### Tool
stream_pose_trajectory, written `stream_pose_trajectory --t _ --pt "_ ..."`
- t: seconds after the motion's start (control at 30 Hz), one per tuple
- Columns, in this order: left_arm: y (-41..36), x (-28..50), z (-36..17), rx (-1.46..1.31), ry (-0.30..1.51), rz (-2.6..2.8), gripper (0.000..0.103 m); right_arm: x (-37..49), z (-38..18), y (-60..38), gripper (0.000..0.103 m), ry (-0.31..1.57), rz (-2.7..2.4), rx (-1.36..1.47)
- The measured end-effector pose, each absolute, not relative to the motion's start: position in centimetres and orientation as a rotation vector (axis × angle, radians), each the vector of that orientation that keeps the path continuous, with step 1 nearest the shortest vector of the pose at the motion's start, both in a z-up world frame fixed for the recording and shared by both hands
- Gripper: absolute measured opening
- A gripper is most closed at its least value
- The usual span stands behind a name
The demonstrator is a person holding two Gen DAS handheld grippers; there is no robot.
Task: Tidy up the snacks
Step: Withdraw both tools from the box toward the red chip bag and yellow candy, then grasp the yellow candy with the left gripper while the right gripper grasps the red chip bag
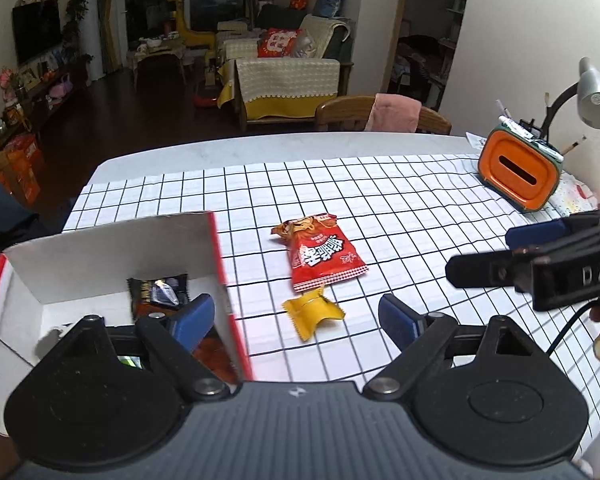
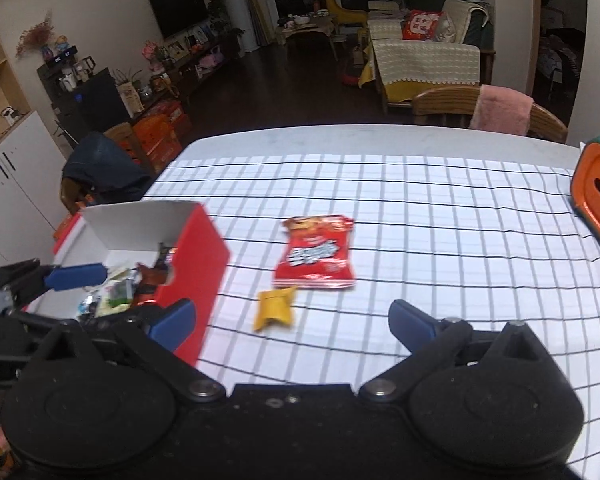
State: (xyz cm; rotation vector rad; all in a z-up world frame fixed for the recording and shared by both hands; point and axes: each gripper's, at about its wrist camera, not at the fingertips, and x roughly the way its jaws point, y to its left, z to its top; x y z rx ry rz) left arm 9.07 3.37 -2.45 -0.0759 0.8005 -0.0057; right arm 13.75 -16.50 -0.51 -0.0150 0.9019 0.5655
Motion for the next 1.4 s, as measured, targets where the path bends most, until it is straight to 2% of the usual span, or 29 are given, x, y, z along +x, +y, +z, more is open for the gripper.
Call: stream_pose_trajectory --t 0.53,1.4 --pt "-2.9 13.7 -8.4 -0.115 0.926 0.069 0.089 22.2 -5.2 -18.1 0.103 0.953 0.609 -0.105" --pt "0.4 22.3 -15.9 -0.297 1.158 0.238 0.089 31.9 -14.0 -7.7 0.103 1.113 0.647 -0.168"
